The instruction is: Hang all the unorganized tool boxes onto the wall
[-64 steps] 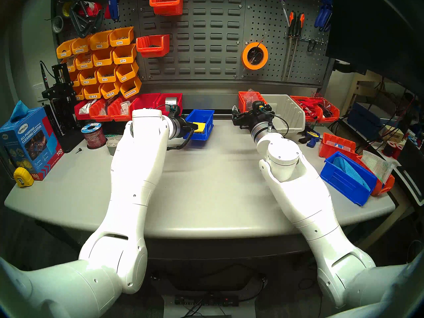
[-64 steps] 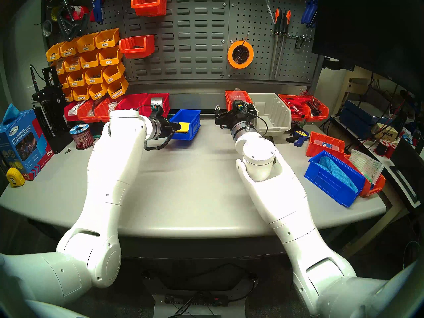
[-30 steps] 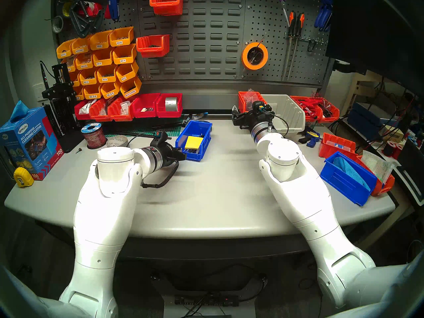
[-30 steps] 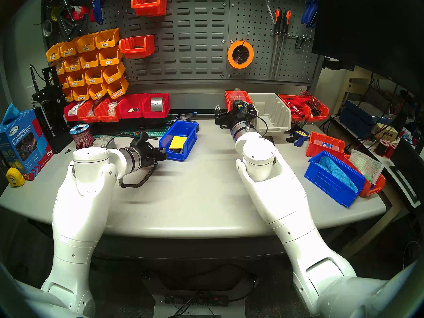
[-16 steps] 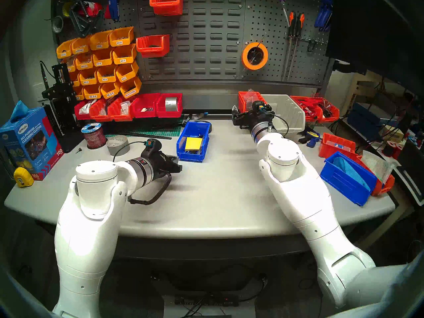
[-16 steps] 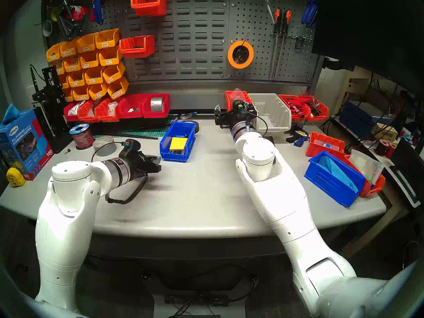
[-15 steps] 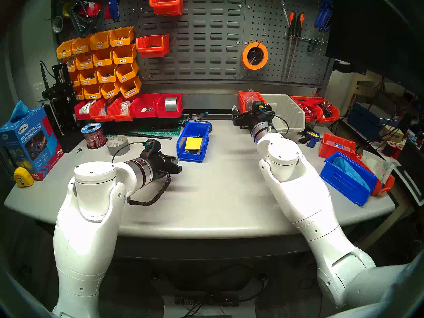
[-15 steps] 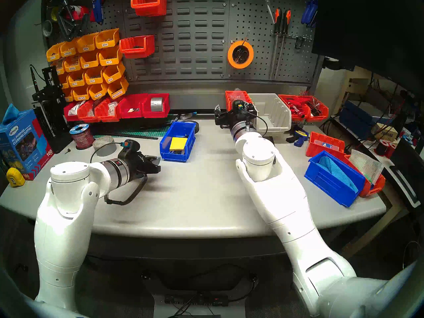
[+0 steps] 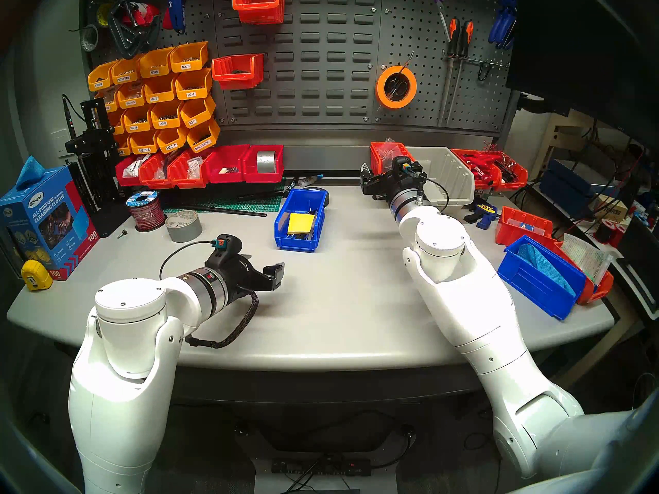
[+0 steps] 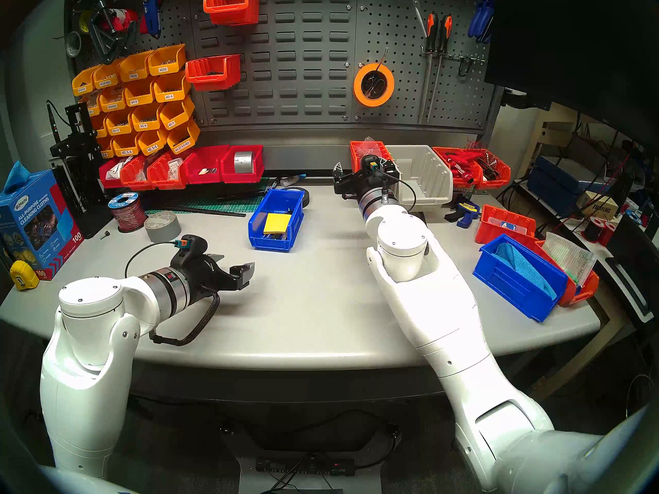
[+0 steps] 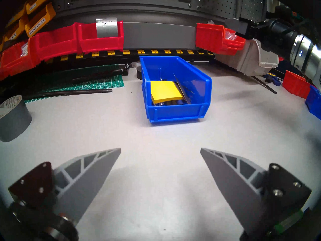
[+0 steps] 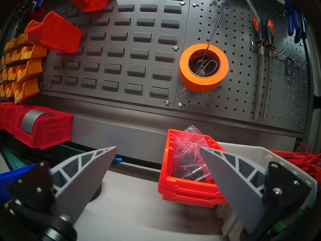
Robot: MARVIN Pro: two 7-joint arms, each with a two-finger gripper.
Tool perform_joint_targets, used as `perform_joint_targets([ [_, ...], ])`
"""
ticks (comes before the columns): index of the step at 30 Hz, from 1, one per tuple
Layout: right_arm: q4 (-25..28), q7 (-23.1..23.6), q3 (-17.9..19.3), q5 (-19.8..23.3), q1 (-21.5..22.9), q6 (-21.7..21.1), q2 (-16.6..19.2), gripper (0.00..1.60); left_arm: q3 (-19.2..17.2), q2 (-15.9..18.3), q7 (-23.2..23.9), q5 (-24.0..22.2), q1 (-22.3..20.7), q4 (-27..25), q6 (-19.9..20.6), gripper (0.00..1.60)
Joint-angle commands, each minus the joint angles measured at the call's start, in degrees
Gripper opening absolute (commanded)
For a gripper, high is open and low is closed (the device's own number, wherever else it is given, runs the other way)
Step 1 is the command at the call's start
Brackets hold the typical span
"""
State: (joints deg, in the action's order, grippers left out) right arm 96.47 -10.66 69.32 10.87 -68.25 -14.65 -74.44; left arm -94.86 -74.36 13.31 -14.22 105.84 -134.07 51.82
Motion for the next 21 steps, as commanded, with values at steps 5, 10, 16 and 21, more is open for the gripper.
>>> perform_joint_targets([
  [5,1.1,0.1,0.1,0.0,0.3,0.2,0.0,1.6,2.7,0.1,-1.8,2.5,-0.8,-0.1,-3.6,1.6],
  [10,1.0,0.1,0.1,0.0,0.3,0.2,0.0,1.6,3.2,0.0,-2.1,2.7,-2.3,-0.8,-2.9,1.6],
  [16,1.0,0.1,0.1,0.0,0.3,0.2,0.0,1.6,3.1,0.1,-2.2,2.7,-3.7,-0.5,-2.6,1.6],
  [21,1.1,0.1,0.1,0.0,0.3,0.1,0.0,1.6,3.7,-0.2,-2.4,2.8,-4.6,0.6,-2.5,1.6],
])
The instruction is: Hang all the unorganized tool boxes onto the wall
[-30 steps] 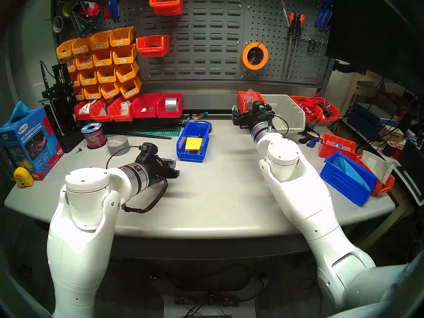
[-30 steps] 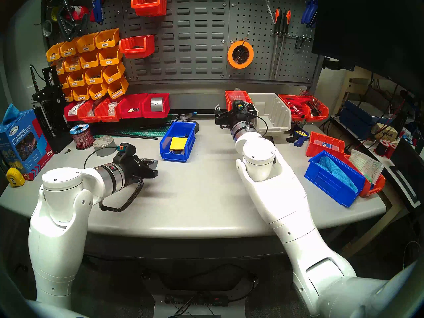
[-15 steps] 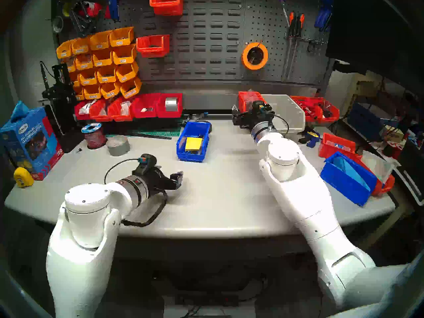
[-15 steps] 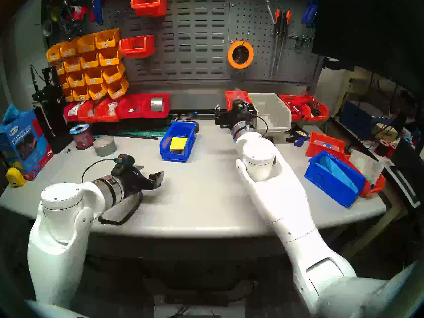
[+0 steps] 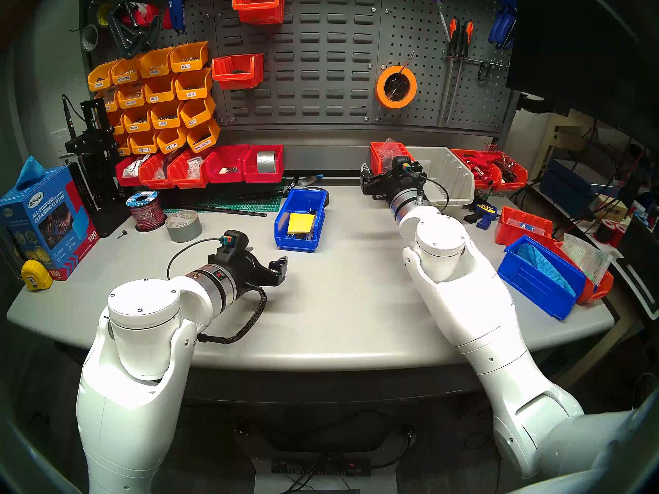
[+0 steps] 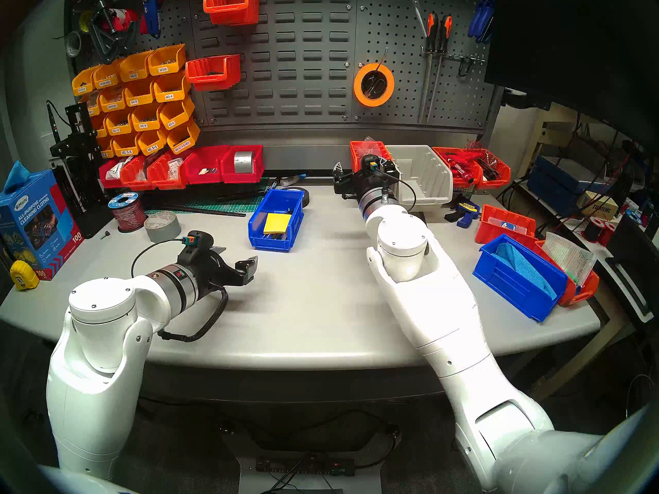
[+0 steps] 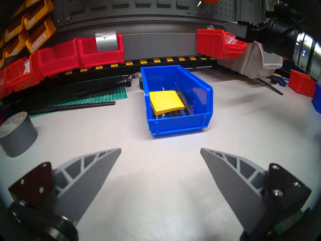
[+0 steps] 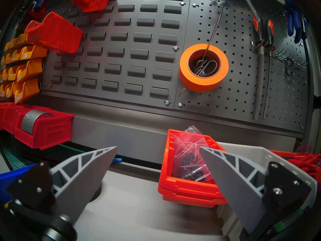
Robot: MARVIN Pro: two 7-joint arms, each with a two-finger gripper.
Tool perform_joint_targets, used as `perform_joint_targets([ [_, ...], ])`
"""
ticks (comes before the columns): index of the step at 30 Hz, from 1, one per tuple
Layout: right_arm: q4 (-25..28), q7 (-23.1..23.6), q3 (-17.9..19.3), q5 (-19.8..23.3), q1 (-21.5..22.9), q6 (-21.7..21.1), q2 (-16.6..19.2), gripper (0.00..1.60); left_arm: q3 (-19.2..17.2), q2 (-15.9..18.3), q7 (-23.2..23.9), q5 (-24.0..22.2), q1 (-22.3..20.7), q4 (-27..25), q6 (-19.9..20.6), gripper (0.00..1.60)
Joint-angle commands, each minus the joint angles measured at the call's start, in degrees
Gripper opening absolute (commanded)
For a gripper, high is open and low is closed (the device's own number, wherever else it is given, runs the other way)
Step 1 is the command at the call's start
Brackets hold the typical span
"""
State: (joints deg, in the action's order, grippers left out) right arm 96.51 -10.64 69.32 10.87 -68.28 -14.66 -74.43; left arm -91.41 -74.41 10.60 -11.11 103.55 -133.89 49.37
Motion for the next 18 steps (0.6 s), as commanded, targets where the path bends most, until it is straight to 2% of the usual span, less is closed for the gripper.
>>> perform_joint_targets([
  [1,1.0,0.1,0.1,0.0,0.4,0.1,0.0,1.6,0.5,-0.2,0.2,-0.2,-2.5,0.6,-0.1,1.6],
  [18,1.0,0.1,0.1,-0.1,0.4,0.2,0.0,1.6,5.5,-1.9,-2.4,1.9,-9.0,5.7,-1.1,1.6],
])
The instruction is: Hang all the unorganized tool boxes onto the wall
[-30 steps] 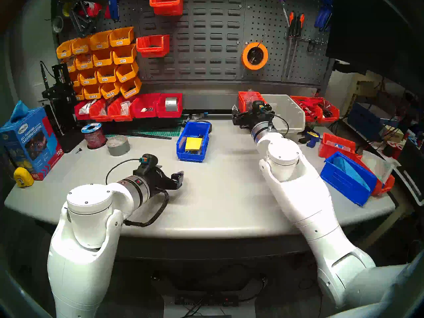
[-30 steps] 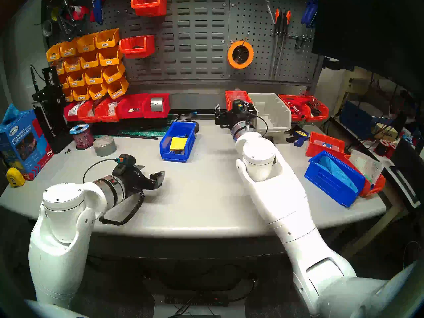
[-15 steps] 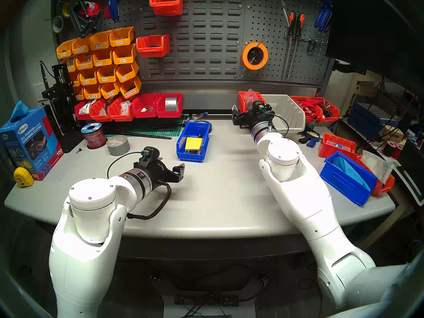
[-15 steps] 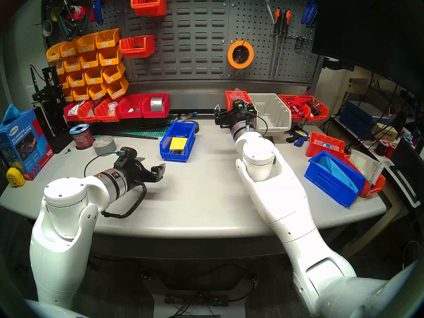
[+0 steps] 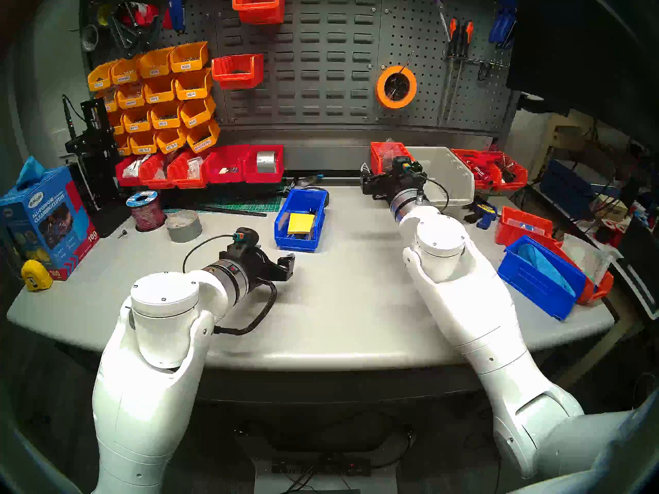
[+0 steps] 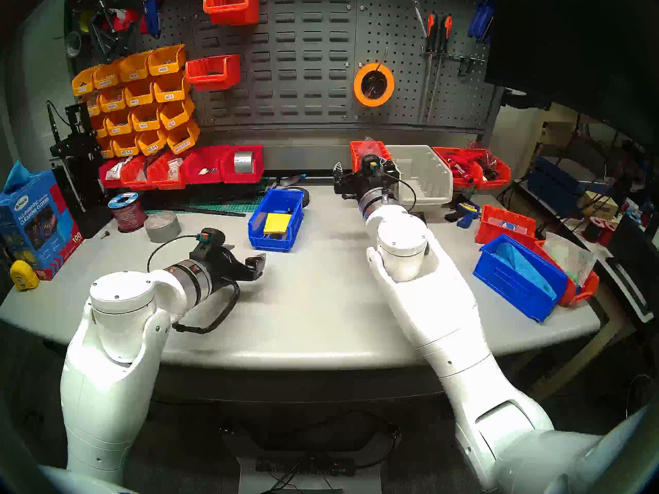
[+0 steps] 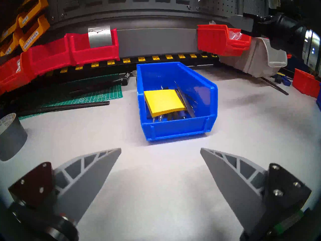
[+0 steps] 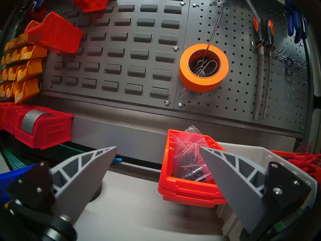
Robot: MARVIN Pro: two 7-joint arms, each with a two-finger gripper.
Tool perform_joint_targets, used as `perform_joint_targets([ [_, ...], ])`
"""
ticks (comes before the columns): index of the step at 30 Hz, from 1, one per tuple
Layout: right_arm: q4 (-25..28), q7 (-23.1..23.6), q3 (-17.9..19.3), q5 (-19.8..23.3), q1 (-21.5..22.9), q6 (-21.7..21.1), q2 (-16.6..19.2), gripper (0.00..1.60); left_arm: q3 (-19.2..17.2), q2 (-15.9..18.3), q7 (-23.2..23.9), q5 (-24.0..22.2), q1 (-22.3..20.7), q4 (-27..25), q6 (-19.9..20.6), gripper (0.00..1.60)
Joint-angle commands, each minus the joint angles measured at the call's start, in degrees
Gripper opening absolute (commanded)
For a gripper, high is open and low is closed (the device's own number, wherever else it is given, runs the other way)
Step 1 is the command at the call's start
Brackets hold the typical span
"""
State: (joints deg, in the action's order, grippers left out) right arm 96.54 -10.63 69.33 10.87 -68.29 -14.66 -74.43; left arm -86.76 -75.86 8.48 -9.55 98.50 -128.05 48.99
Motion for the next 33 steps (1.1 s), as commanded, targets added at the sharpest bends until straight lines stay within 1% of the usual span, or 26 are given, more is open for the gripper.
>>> perform_joint_targets([
  [1,1.0,0.1,0.1,-0.1,0.4,0.2,0.0,1.6,1.0,-0.4,-0.3,0.4,-4.4,-0.1,-0.8,1.6],
  [14,1.0,0.1,0.1,-0.1,0.4,0.2,0.0,1.6,2.4,0.0,-0.3,1.2,-7.9,1.3,-1.0,1.6],
  [19,1.0,0.1,0.1,-0.1,0.4,0.2,0.0,1.6,2.7,-0.2,-0.3,1.4,-9.2,3.0,-1.9,1.6],
  [20,1.0,0.1,0.1,-0.1,0.4,0.2,0.0,1.6,2.8,-0.4,-0.3,1.7,-9.8,4.2,-2.5,1.6],
  [26,1.0,0.1,0.1,-0.1,0.4,0.2,0.0,1.6,3.0,-0.7,-0.3,2.2,-11.2,6.7,-4.0,1.6],
  [33,1.0,0.1,0.1,-0.1,0.4,0.2,0.0,1.6,2.8,-0.8,0.2,2.3,-11.7,7.5,-4.8,1.6],
])
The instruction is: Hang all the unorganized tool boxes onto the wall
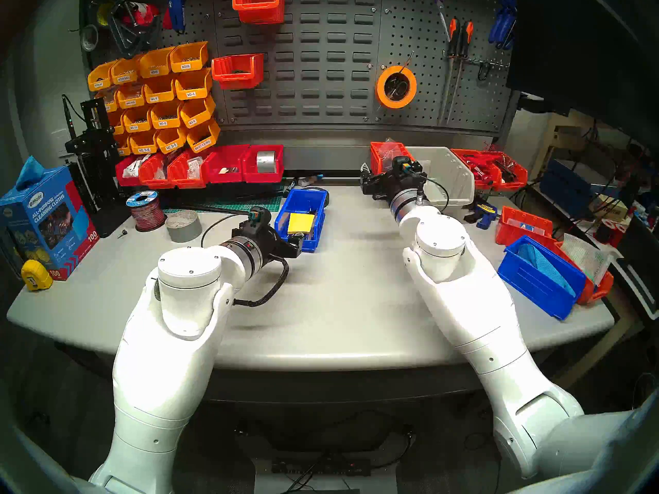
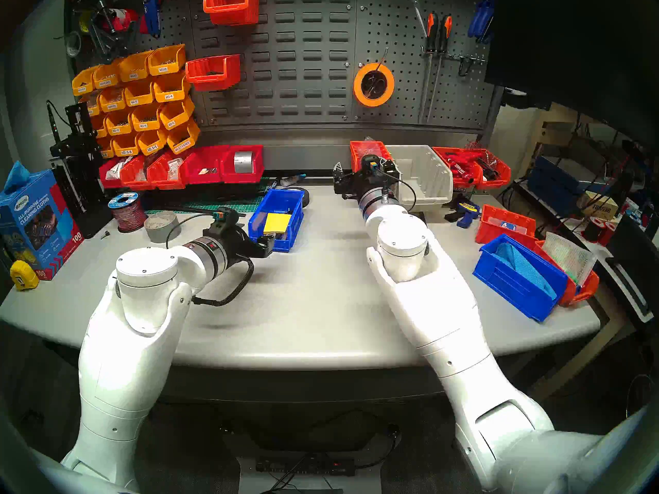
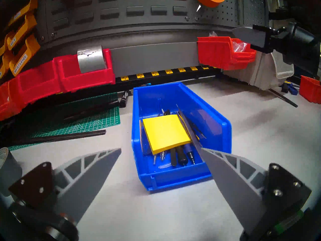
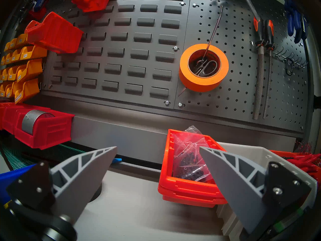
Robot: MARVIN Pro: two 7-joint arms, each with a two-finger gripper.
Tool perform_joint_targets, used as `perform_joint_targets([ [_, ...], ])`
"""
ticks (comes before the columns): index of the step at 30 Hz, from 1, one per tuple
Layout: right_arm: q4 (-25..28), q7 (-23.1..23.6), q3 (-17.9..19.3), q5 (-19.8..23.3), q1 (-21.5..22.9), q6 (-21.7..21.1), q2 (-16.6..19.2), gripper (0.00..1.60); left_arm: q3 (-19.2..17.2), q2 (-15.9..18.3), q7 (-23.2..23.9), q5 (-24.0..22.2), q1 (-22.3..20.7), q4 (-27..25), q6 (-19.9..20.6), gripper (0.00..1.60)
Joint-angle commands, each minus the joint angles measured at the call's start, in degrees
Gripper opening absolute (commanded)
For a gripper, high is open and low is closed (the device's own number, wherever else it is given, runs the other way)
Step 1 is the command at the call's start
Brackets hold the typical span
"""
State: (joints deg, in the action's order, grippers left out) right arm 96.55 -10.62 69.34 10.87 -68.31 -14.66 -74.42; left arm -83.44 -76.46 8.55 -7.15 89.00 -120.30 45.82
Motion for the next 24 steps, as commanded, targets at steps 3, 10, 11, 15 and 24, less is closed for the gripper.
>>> perform_joint_targets([
  [3,1.0,0.1,0.1,-0.1,0.4,0.2,0.0,1.6,-0.6,-0.2,0.4,0.0,-2.3,0.1,-2.0,1.6],
  [10,1.0,0.1,0.1,-0.1,0.4,0.1,0.0,1.6,-0.8,-0.6,0.8,0.2,-3.2,1.6,-2.7,1.6],
  [11,1.0,0.1,0.1,-0.1,0.4,0.1,0.0,1.6,-0.7,-0.7,0.8,0.2,-3.5,2.0,-2.9,1.6],
  [15,1.0,0.1,0.1,-0.1,0.4,0.1,0.0,1.6,-0.6,-1.0,0.8,0.5,-4.0,3.1,-3.4,1.6],
  [24,1.0,0.1,0.1,-0.1,0.4,0.1,0.0,1.6,-0.6,-1.9,0.9,0.8,-4.5,4.6,-4.4,1.6],
])
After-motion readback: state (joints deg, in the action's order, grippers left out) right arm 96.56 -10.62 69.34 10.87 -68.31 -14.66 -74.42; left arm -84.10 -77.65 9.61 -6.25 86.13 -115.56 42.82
